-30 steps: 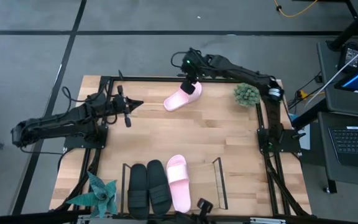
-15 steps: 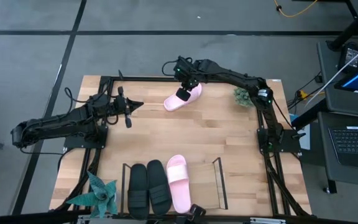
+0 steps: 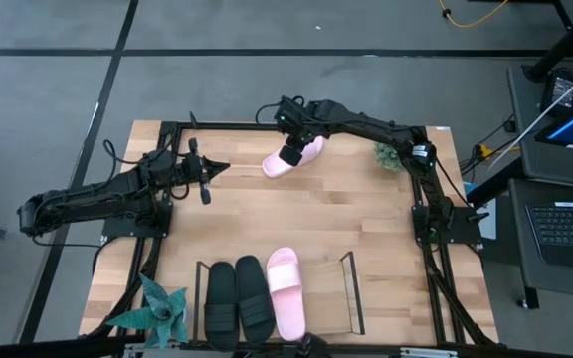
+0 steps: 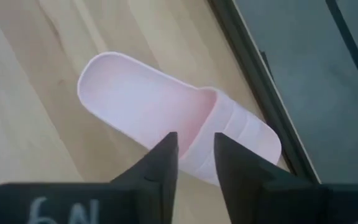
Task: Pick and place slides into the shelf
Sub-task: Put the pink slide on the shelf
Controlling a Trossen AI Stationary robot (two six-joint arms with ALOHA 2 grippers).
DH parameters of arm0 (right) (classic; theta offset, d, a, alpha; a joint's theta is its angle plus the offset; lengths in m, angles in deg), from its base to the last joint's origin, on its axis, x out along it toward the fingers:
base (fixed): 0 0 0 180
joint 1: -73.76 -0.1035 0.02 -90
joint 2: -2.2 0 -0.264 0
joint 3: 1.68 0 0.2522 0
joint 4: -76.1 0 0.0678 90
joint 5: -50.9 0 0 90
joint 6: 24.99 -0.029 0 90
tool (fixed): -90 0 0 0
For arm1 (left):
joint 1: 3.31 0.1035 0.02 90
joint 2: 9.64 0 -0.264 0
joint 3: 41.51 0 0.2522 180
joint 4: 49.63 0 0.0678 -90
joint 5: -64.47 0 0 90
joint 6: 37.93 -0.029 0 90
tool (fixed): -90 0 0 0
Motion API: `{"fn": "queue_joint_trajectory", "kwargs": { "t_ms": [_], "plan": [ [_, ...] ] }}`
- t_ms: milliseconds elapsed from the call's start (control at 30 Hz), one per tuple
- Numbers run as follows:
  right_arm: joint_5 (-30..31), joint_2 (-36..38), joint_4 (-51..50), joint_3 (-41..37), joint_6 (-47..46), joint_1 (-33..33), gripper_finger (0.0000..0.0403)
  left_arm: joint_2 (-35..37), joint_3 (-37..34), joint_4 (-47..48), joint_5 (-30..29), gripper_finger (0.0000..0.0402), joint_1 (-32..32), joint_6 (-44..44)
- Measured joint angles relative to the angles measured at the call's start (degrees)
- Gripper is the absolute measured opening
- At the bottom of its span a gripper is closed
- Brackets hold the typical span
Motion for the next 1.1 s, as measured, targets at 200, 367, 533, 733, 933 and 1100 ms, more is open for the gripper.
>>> {"fn": "queue_joint_trajectory", "kwargs": {
  "t_ms": [200,367,533,733,933,1100],
  "plan": [
    [0.20,-0.20,0.57,-1.21,-3.35,-0.03,0.0129,0.00,0.00,0.05,-0.02,0.0000,0.00,0.00],
    [0.20,-1.22,2.10,-2.77,-3.33,-0.10,0.0131,0.00,0.00,1.38,-0.07,0.0000,0.00,-0.02],
    [0.20,-1.55,2.56,-2.82,-3.35,-0.10,0.0131,-0.02,0.00,1.68,-0.15,0.0000,0.00,-0.02],
    [0.18,-1.73,2.34,-2.82,-1.89,-0.10,0.0131,0.00,0.00,1.80,-0.20,0.0000,0.00,-0.09],
    [-2.83,-1.65,0.60,-2.40,-0.54,1.81,0.0131,0.00,0.00,2.53,-0.24,0.0000,0.00,-0.07],
    [-13.62,-0.60,0.00,-2.39,-0.22,6.32,0.0131,0.00,0.00,2.71,-0.26,0.0000,0.00,-0.07]
  ]
}}
